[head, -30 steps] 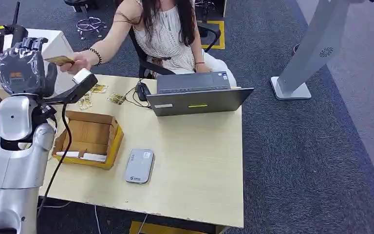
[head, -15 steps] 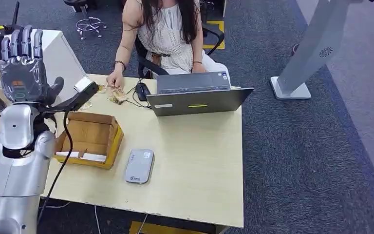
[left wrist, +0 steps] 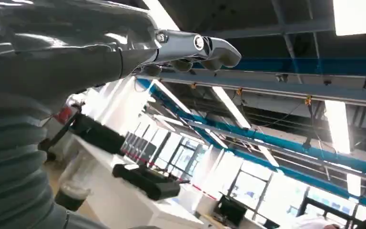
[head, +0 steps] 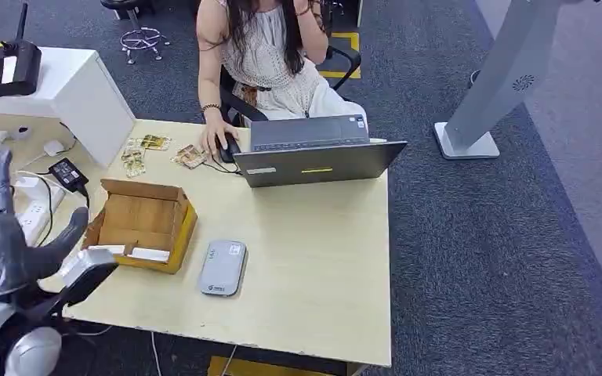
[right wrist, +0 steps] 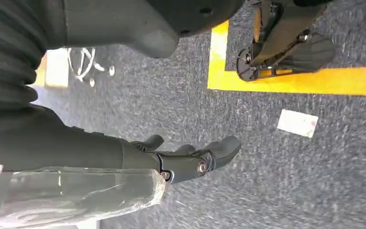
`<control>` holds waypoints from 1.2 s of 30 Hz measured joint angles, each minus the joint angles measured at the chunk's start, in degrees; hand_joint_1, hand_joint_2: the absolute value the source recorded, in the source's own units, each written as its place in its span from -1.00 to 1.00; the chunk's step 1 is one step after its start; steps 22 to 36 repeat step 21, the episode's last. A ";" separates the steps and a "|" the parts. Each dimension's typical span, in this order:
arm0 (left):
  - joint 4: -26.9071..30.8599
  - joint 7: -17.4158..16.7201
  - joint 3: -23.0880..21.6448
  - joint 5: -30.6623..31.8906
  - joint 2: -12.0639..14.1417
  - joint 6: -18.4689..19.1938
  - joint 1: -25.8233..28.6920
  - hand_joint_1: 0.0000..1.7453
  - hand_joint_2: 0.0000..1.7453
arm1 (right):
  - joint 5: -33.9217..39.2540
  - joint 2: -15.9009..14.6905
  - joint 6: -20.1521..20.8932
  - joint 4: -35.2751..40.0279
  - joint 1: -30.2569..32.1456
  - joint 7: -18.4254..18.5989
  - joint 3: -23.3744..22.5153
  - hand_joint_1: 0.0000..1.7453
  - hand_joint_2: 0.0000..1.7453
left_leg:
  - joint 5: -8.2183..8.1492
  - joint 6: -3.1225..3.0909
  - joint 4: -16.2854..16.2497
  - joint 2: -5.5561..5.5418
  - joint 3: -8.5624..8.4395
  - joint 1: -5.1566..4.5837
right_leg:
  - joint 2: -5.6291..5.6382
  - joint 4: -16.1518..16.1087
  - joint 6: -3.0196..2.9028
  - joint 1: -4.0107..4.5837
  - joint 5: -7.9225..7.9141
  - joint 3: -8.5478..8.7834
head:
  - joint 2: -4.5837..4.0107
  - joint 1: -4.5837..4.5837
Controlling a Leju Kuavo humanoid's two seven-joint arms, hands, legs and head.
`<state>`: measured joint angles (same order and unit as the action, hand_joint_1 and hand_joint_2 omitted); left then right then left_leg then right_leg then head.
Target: Pass the card to the sensor for recognition and then transmit it.
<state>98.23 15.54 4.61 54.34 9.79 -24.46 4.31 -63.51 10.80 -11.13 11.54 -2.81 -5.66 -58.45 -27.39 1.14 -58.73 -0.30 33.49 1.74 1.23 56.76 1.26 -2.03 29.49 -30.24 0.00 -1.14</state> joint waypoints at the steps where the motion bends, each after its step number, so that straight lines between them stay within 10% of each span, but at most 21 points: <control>1: 0.63 4.72 3.38 -3.12 -1.05 0.84 2.65 -1.00 1.00 | 0.24 0.04 -0.31 0.00 0.13 -0.30 -0.41 -1.00 1.00 | -0.01 -0.02 0.00 -0.05 0.02 0.00 | -0.04 -0.01 0.07 0.00 0.06 0.01 | 0.00 0.00; 6: -0.24 21.15 22.60 -2.50 -8.92 9.91 8.97 -1.00 1.00 | 1.13 0.50 -0.61 0.00 0.11 -1.20 -2.16 -1.00 1.00 | -0.05 0.02 0.00 -0.19 0.02 0.01 | -0.20 -0.02 0.05 0.01 0.14 0.02 | 0.00 -0.04; 11: -7.67 24.18 38.15 3.50 -16.65 12.48 8.66 -1.00 1.00 | 1.29 1.12 -1.22 -0.02 0.00 -1.07 -3.30 -1.00 1.00 | -0.05 0.02 0.00 -0.21 -0.02 0.00 | -0.21 -0.03 0.06 0.00 0.13 0.12 | 0.00 0.04; 17: -29.39 24.29 51.04 8.54 -18.20 5.35 4.99 -1.00 1.00 | 0.54 1.33 -1.70 0.00 -0.17 0.07 -4.04 -1.00 1.00 | -0.04 0.02 0.00 -0.30 -0.03 0.02 | -0.29 -0.02 0.05 0.01 0.13 0.13 | 0.00 0.00; 21: -37.69 24.42 53.90 8.69 -18.36 3.37 3.62 -1.00 1.00 | 0.50 1.40 -1.92 0.00 -0.20 0.07 -4.09 -1.00 1.00 | -0.04 0.02 0.00 -0.35 0.00 0.00 | -0.31 -0.03 0.06 0.00 0.13 0.14 | 0.00 0.02; 36: -37.69 24.42 53.90 8.69 -18.36 3.37 3.62 -1.00 1.00 | 0.50 1.40 -1.92 0.00 -0.20 0.07 -4.09 -1.00 1.00 | -0.04 0.02 0.00 -0.35 0.00 0.00 | -0.31 -0.03 0.06 0.00 0.13 0.14 | 0.00 0.02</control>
